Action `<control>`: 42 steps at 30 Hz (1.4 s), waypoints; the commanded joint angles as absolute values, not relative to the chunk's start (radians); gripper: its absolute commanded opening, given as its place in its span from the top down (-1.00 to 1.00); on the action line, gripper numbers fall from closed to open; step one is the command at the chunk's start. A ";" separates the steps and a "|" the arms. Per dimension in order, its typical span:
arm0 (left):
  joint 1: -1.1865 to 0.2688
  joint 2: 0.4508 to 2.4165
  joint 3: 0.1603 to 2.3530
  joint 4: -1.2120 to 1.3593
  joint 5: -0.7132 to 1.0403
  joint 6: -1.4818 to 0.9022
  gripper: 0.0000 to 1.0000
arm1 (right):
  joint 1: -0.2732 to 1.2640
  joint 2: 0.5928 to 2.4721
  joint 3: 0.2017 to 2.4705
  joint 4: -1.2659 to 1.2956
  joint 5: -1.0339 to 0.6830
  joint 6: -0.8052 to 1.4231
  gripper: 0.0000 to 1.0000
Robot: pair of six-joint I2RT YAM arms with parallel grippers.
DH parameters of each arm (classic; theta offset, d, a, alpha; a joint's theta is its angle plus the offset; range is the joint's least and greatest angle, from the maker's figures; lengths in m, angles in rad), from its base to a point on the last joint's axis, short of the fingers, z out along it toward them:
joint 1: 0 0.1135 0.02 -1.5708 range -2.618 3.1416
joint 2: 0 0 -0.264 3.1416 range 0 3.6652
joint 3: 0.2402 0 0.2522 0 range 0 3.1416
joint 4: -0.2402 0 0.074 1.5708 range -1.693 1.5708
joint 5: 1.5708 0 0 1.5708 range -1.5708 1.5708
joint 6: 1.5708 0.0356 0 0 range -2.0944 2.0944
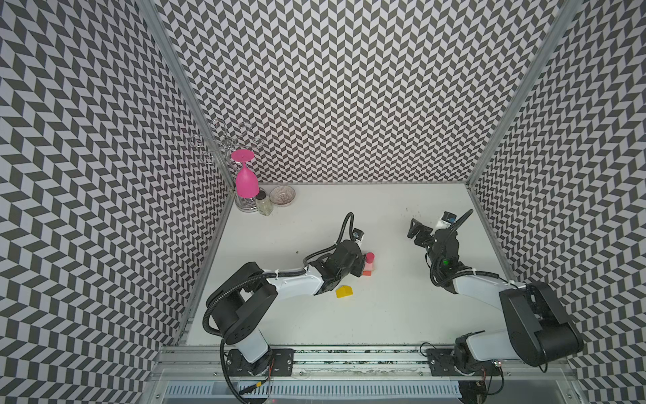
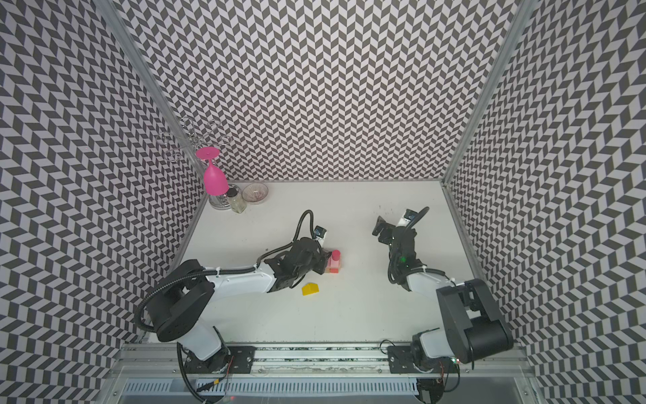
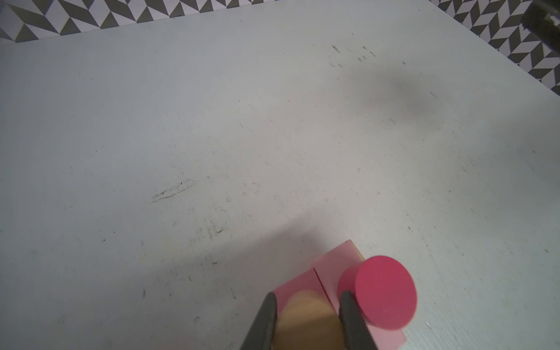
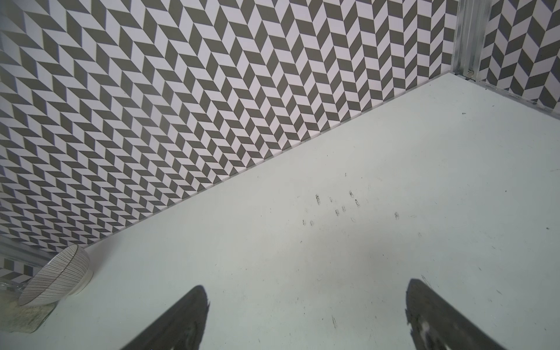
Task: Build the wood block tower
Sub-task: 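Lower the tan cylinder onto the pink blocks with the left gripper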
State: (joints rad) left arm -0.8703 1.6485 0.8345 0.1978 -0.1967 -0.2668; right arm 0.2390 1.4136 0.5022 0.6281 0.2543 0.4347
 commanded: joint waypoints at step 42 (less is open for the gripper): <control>-0.880 1.647 0.877 0.189 -0.189 -0.287 0.23 | 0.235 1.424 0.525 0.658 0.241 0.425 -0.99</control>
